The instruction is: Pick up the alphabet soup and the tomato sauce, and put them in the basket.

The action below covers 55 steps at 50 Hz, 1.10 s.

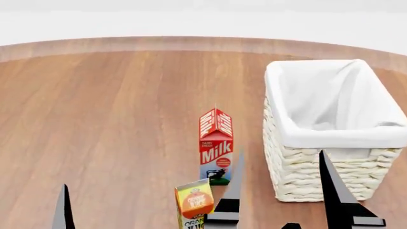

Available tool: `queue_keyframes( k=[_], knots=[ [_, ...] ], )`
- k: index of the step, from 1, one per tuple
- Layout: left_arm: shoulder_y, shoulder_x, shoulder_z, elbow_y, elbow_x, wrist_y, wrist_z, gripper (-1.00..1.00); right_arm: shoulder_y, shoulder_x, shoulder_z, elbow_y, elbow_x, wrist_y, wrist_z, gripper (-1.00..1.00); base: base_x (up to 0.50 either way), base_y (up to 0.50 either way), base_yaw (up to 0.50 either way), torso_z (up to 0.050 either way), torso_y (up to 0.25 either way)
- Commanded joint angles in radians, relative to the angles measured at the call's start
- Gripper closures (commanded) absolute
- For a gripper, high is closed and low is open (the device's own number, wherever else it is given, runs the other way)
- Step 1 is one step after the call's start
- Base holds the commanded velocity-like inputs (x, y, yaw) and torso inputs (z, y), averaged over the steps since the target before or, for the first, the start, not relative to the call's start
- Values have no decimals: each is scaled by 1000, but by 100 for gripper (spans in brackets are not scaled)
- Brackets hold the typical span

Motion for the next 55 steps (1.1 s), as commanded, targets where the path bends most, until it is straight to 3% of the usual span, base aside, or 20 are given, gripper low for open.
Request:
queue_keyframes(
  k=[1, 18, 26, 55],
  knots=[
    [-6, 16, -13, -19, -3, 17, 26, -100, 6, -11, 21, 7, -18, 5, -12, -100, 500, 0, 0, 0, 0],
    [-9, 4, -3, -7, -10, 8, 9, -100, 10, -26, 56, 8, 51, 0, 12, -100, 494, 0, 0, 0, 1],
    [-6, -1, 1, -5, -12, 13, 3, -100, -6, -22, 52, 13, 52, -50, 12, -100, 0, -12, 0, 0, 0],
    [-7, -22, 7, 10, -27, 9, -20, -100, -10, 6, 35, 15, 68, -63, 37, -100, 0, -497, 0, 0, 0]
  ],
)
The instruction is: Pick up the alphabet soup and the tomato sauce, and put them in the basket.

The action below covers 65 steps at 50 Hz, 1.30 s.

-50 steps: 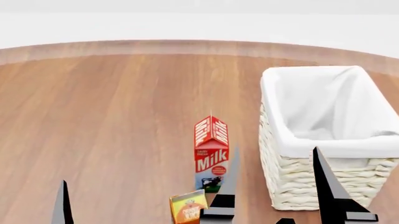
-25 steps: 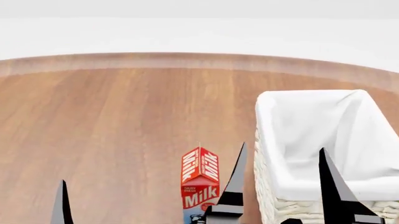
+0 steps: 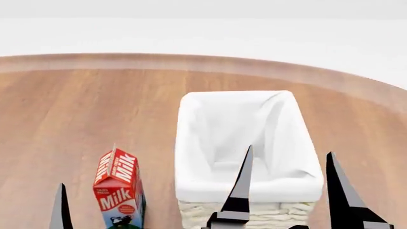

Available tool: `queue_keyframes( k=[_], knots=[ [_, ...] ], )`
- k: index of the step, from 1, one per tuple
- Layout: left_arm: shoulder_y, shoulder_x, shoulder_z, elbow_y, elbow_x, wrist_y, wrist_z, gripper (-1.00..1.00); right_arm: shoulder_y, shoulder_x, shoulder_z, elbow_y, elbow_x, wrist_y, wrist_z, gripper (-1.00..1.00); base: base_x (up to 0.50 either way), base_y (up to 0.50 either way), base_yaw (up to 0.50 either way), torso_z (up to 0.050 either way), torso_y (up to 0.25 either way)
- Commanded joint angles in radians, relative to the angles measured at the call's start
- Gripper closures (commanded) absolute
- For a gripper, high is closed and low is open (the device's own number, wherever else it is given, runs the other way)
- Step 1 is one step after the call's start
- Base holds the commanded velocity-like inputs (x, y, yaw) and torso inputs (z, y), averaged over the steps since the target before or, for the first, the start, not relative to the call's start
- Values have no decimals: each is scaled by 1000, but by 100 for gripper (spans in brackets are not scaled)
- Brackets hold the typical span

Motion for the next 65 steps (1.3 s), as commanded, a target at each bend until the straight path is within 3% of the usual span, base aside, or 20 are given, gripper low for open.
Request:
queue_keyframes(
  k=[1, 27, 38, 65],
  knots=[
    [-6, 17, -18, -19, -3, 17, 28, -100, 2, -9, 21, 11, -24, -3, -14, -100, 0, -500, 0, 0, 0],
    [-9, 2, -7, -16, -14, 14, 10, -100, 10, 23, -10, 20, -52, 22, 26, -100, 0, -500, 0, 0, 0],
    [-12, -9, 4, -25, -18, 23, -3, -100, -1, 46, -20, 30, -45, -20, 14, -100, 0, 0, 0, 0, 0],
    [-14, -34, 14, -13, -33, 20, -31, -100, 11, 79, -72, 26, -50, -14, 21, -100, 0, 0, 500, 0, 0]
  ],
)
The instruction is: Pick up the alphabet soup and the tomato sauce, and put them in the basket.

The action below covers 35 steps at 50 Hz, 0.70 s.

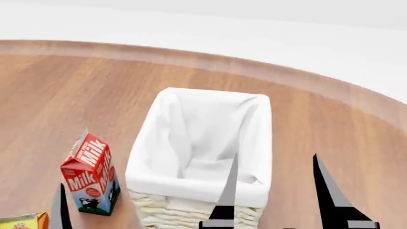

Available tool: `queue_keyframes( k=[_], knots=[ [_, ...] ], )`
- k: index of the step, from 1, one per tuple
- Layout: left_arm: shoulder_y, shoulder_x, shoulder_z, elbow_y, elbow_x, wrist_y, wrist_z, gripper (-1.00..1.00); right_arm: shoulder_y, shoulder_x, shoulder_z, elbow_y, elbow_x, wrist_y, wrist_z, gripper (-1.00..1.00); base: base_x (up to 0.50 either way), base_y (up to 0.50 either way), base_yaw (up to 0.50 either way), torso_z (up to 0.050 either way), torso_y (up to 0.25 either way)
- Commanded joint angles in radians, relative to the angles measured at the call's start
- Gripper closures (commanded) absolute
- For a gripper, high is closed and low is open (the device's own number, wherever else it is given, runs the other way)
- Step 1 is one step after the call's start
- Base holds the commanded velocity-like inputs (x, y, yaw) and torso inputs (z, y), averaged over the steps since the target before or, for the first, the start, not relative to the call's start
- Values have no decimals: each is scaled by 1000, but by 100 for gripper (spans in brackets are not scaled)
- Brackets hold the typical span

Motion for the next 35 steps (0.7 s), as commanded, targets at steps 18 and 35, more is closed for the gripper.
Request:
queue_keyframes(
  k=[18, 35],
  knots=[
    [-7, 2, -16, -11, -18, 18, 10, -100, 15, 2, 5, 3, -15, 15, -2, -100, 0, 0, 494, 0, 0],
    [-12, -10, -8, -8, -24, 4, -5, -100, 20, 22, -27, 9, -10, 13, -15, -100, -5, 19, 0, 36, 0]
  ],
)
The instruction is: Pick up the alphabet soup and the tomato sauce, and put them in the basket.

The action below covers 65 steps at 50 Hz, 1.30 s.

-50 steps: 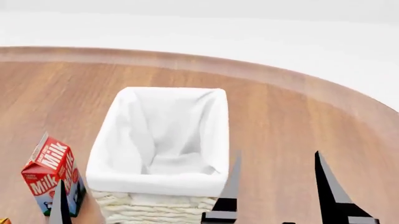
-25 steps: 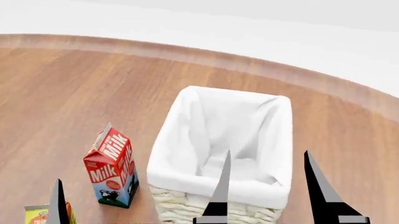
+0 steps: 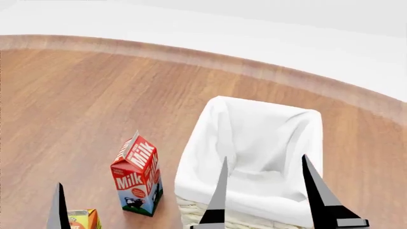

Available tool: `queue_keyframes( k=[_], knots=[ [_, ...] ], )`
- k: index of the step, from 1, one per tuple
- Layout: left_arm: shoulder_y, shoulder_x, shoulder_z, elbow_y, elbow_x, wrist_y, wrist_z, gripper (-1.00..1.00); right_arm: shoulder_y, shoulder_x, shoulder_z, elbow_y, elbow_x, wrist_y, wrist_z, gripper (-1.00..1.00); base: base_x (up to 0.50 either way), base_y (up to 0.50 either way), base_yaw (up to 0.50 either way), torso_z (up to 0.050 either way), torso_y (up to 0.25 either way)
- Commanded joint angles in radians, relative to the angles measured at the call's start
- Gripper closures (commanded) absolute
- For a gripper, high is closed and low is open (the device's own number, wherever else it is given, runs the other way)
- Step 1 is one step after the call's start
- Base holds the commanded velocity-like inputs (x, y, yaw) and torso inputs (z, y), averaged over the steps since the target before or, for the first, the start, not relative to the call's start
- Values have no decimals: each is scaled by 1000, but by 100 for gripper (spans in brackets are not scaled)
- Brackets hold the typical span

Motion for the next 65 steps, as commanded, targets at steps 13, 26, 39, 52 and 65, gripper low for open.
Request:
queue_keyframes(
  k=[13, 26, 39, 52, 65],
  knots=[
    [-5, 7, -18, -1, -10, 8, 18, -100, 14, -2, 1, 4, -23, 10, -18, -100, 0, 0, 0, 49, 0],
    [-7, 0, -17, 4, -15, 10, 7, -100, 14, 4, -5, 10, -24, 2, -13, -100, 0, 0, 0, 49, 0],
    [-11, -13, 7, 7, 14, 3, 1, -100, 16, 11, -14, 9, -22, 0, -8, -100, 0, 0, 0, 44, -147],
    [-15, -20, 11, 16, 9, -6, -5, -100, 17, 17, -21, 10, -20, -3, -3, -100, 0, 0, 0, 37, -204],
    [-22, -22, 12, 9, 6, -7, -14, -100, 22, 24, -24, 5, -15, 4, 4, -100, 0, 0, 0, 37, -204]
  ],
)
